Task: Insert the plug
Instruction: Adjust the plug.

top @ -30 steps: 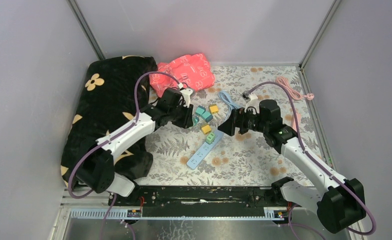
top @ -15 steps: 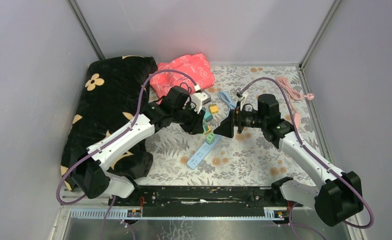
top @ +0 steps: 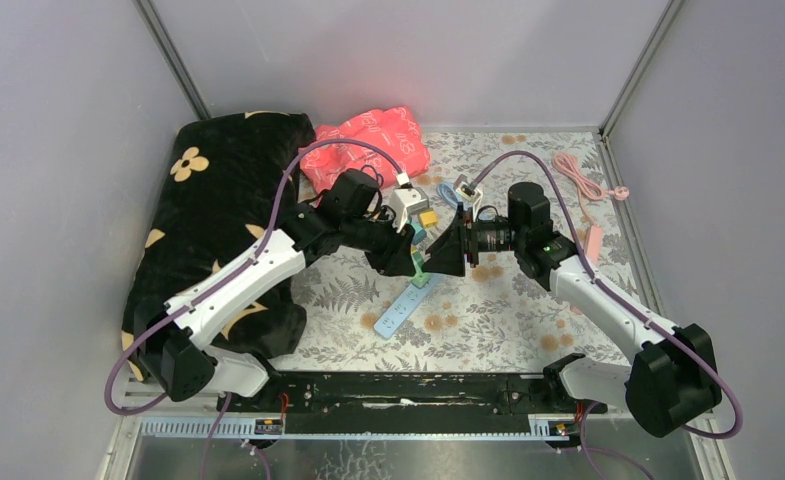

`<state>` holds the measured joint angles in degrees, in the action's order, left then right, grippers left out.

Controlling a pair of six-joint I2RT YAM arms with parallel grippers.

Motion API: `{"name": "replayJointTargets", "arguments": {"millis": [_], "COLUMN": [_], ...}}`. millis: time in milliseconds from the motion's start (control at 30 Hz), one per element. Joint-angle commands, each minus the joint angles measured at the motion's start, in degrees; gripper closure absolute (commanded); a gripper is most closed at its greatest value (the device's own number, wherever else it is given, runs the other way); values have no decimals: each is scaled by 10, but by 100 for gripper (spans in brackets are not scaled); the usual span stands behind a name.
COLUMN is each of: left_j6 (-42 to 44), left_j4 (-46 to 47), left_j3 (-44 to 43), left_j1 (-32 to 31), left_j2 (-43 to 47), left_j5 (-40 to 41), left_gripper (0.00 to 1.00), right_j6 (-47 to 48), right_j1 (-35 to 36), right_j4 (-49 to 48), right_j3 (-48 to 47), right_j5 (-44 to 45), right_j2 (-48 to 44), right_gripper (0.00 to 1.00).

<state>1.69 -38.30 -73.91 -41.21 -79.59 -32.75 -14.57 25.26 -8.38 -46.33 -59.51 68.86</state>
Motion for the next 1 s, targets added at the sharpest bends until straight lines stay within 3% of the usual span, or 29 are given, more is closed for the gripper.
{"name": "replayJointTargets", "arguments": {"millis": [0,400,700,967], "left_j6": [13,16,6,-36], "left_j4": [0,4,31,87], "left_j3": [-16,-20,-3,39], "left_j1": [-3,-3,-3,18], "left_j2": [24,27,37,75], "left_j5": [-45,-77,-78,-49], "left_gripper": [90,89,89,65], "right_j6": [-11,-12,-49,-142], "right_j1": [11,23,25,24], "right_j4": [-56,-58,-109,-225], "right_j3": [-18,-18,-6,33], "right_j5": [-61,-92,-110,-79], "right_j2": [-2,2,5,5], "right_gripper": [33,59,85,98]}}
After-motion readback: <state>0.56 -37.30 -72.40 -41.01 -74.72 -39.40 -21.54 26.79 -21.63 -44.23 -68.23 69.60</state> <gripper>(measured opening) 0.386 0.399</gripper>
